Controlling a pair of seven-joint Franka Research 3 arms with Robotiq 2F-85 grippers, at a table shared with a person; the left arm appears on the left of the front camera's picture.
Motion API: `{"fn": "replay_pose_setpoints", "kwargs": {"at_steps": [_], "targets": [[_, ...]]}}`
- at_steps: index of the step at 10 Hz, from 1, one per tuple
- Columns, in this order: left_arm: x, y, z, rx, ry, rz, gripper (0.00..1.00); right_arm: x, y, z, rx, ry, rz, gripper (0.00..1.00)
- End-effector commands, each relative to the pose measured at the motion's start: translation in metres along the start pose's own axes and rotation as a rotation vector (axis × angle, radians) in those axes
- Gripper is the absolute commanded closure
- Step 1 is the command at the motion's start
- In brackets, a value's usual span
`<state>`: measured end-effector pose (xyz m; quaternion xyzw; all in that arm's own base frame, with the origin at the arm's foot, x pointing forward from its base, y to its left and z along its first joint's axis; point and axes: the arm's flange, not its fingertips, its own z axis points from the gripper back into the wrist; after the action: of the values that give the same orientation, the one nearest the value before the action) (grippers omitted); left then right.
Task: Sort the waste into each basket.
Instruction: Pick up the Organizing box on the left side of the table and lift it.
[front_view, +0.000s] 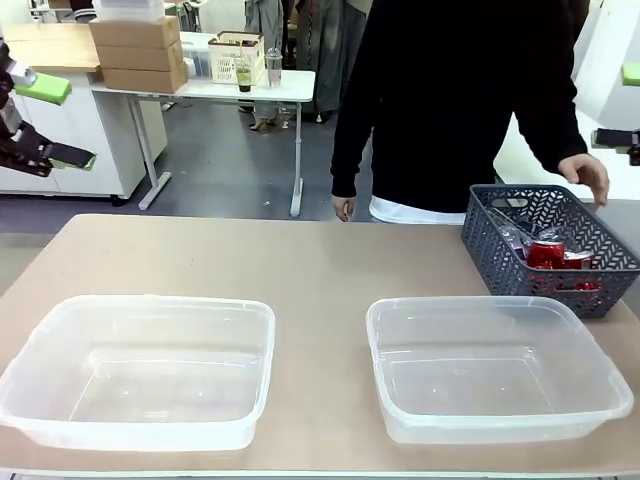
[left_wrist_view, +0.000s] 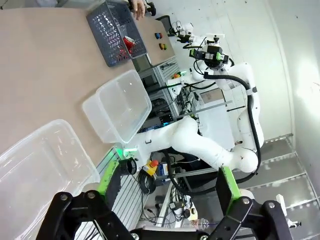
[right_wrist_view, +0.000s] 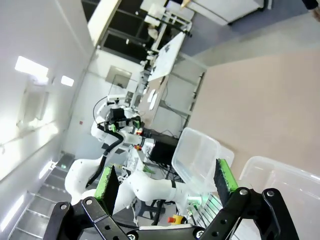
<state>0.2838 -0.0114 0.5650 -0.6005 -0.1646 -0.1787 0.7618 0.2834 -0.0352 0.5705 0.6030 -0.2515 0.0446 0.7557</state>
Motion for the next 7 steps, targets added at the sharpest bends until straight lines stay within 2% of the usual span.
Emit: {"fn": "replay_pose_setpoints", "kwargs": {"at_steps": [1, 2, 3, 4, 5, 6, 7], "targets": [[0.007, -0.009, -0.009, 0.147, 0.201, 0.024, 0.0, 0.005, 0.015, -0.037, -0.099, 0.049, -0.024, 0.0], [0.011, -0.013, -0.011, 0.269, 0.38, 0.077, 0.0, 0.008, 0.033, -0.091, -0.081, 0.143, -0.003, 0.0], [0.009, -0.013, -0.007, 0.448, 0.526, 0.191, 0.0, 0.003, 0.047, -0.168, -0.111, 0.246, -0.067, 0.0], [-0.001, -0.015, -0.001, 0.557, 0.61, 0.276, 0.0, -0.016, 0.053, -0.239, -0.224, 0.322, -0.055, 0.0], [-0.015, -0.012, 0.005, 0.699, 0.644, 0.369, 0.0, -0.037, 0.055, -0.28, -0.258, 0.425, -0.039, 0.0], [-0.032, -0.009, 0.006, 0.724, 0.639, 0.41, 0.0, -0.068, 0.056, -0.315, -0.28, 0.586, -0.011, 0.0], [-0.048, -0.005, 0.001, 0.713, 0.602, 0.409, 0.0, -0.098, 0.055, -0.334, -0.292, 0.741, 0.009, 0.0]]}}
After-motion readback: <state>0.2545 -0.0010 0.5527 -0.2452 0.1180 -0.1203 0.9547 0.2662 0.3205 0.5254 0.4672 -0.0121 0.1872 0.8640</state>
